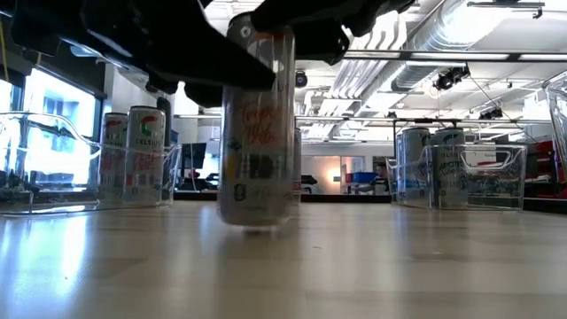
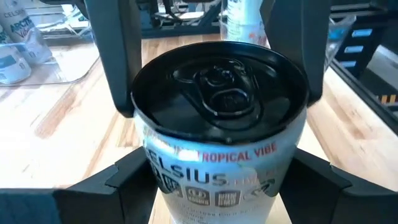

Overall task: Sort soda cans
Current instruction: Put the white-yellow soda can into the bottom transparent bin

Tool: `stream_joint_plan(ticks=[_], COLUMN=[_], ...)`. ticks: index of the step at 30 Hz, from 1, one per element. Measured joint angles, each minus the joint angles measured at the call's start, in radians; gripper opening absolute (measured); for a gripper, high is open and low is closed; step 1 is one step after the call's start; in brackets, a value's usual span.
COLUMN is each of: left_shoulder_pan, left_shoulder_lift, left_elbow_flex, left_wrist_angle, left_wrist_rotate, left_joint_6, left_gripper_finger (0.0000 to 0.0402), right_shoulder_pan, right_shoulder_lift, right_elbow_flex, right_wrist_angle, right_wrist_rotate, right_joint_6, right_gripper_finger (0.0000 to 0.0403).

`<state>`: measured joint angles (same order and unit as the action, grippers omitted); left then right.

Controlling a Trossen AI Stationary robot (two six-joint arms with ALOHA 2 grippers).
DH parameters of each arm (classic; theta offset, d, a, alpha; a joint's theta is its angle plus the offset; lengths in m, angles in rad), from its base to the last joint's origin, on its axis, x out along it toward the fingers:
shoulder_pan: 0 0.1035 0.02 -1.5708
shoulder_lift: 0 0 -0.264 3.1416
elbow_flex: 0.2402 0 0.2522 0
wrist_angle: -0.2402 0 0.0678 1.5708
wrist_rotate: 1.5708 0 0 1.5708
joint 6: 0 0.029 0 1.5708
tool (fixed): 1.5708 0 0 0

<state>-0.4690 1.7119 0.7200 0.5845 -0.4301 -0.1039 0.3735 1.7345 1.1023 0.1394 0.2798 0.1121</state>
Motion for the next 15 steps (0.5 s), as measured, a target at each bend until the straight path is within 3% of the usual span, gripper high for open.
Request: stream_joint_plan(ticks=[12,15], left_shoulder_pan=[-0.005,0.002], left_shoulder_lift=[-0.003,-0.003], left_elbow_flex=[-0.005,-0.005], left_wrist_angle=[-0.03,-0.026], left_wrist_rotate=[-0.004,0.048], left_joint_6=[-0.018,-0.033], left_gripper_finger=[0.0267,0.0276], right_shoulder_pan=[-0.006,0.002], right_shoulder_lift=[0.087,0.085], right_elbow_flex=[0.003,0.003], right_wrist_angle=[0.104,0.114], right_wrist_rotate=[0.0,0.005], right_joint_6=[0.041,0.041], right_gripper_finger=[0.0274,0.0254])
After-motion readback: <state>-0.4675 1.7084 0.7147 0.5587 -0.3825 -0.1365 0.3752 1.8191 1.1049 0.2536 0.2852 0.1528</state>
